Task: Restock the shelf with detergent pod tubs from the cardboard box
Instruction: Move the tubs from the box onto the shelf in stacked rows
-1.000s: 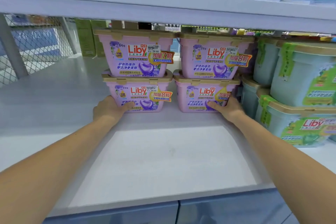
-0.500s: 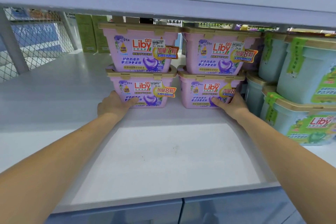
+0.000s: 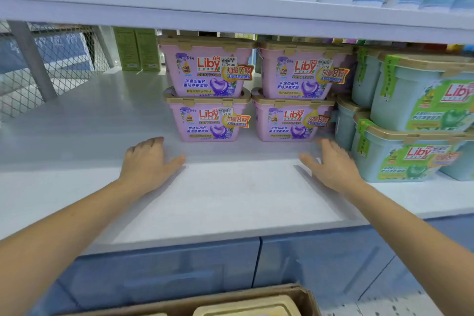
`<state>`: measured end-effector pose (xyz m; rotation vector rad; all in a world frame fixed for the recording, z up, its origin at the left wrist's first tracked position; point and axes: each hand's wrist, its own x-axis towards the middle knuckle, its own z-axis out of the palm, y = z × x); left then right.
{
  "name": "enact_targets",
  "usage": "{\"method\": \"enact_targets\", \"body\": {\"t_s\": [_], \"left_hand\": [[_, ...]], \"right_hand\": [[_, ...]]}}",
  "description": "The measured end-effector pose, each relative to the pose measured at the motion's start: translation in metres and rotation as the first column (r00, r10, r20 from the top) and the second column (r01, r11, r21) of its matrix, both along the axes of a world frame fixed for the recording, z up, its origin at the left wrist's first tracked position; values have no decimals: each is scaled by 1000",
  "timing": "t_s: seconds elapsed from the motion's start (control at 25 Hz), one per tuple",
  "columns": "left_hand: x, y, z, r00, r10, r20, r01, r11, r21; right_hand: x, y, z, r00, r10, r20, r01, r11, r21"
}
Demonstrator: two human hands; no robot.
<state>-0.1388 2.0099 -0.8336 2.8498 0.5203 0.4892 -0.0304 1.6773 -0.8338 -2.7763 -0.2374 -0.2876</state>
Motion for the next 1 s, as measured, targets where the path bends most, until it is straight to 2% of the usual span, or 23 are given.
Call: {"method": "enact_targets", "body": {"t_s": [0.12,0.32,0.48,0.64,0.8,1.0], "left_hand": [[-51,-1,5,997,-64,-44,67,996,64],[-138,-1,10,992,-114,-54,119,987,103],[-206,8,-2,994,-107,-33,111,986,122],[-263,19,-34,989,-69,-130,85,989,118],[-311,21,-80,971,-16,-240,10,1000,-24],[-355,15,-125,956,-55,-287,-11,975,-222]], "right_hand": [[-47,8,11,994,84,74,-77,992,-96],[-126,8,10,980,182,80,-173,979,-111],[-180,2,-7,974,226,31,-220,967,-125],[-226,-5,-35,970,240,-51,-245,954,-173],[-263,-9,-68,964,204,-173,-231,961,-150],[-292,-21,-106,931,157,-330,-192,978,-78]]}}
